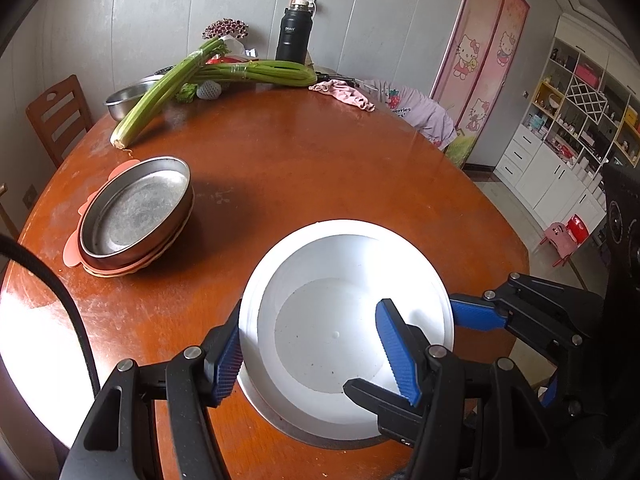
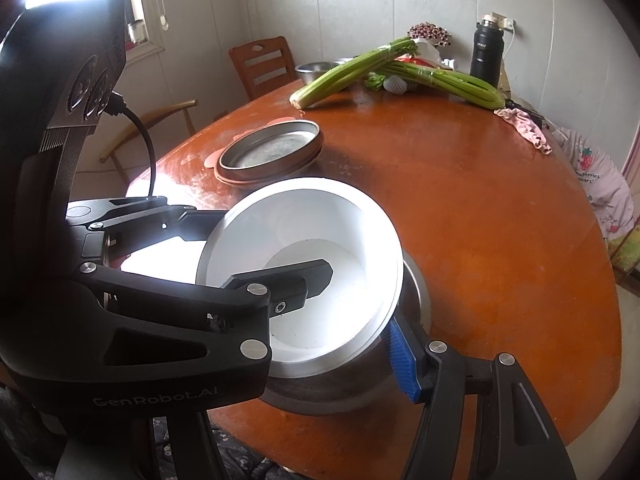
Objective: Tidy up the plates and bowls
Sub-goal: 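Carry the second paper bowl with the right tool over the steel bowl, then lower the paper bowl into the first one and open the right tool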
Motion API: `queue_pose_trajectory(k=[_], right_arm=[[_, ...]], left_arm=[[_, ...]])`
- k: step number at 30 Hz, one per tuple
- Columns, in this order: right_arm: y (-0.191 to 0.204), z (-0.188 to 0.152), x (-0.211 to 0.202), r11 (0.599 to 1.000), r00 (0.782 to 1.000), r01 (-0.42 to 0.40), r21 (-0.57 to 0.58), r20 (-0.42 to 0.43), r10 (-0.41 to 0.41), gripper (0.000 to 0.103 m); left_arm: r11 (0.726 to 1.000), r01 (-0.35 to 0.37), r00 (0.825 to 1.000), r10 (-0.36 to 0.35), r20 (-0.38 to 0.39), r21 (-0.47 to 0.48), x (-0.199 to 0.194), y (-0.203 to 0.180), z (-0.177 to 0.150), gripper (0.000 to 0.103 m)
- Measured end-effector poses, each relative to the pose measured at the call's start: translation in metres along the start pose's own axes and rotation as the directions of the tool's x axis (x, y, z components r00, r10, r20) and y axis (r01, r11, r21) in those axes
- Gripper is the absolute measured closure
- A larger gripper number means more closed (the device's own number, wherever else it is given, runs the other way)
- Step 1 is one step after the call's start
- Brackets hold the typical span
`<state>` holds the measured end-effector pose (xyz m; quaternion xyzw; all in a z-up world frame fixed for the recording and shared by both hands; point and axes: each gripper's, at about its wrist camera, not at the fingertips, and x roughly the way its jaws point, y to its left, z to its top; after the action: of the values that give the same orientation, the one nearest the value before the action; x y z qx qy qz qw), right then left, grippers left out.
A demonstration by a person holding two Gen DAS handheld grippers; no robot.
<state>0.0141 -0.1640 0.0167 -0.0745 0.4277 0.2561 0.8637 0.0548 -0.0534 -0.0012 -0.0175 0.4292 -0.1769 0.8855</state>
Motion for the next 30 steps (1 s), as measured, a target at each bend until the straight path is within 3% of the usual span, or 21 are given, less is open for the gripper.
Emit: queue_pose_trajectory(k=[22,30], right_arm=[[-0.008,-0.002,0.005,1.000,1.000,0.020,-0.001,-0.008,-0.020,0.037],[-0.013,-0.002,-0.010,0.998,0.997,0.056,-0.008,0.045,-0.056,0.036]], left_arm=[[0.999,-0.033,0.999,0.033,-0.025,-0.024,0.013,0.012,0.000,0.041],[0.997,-0.048,0.999,0.048,0.002,-0.062,0.005,0.026,0.001,0.041]])
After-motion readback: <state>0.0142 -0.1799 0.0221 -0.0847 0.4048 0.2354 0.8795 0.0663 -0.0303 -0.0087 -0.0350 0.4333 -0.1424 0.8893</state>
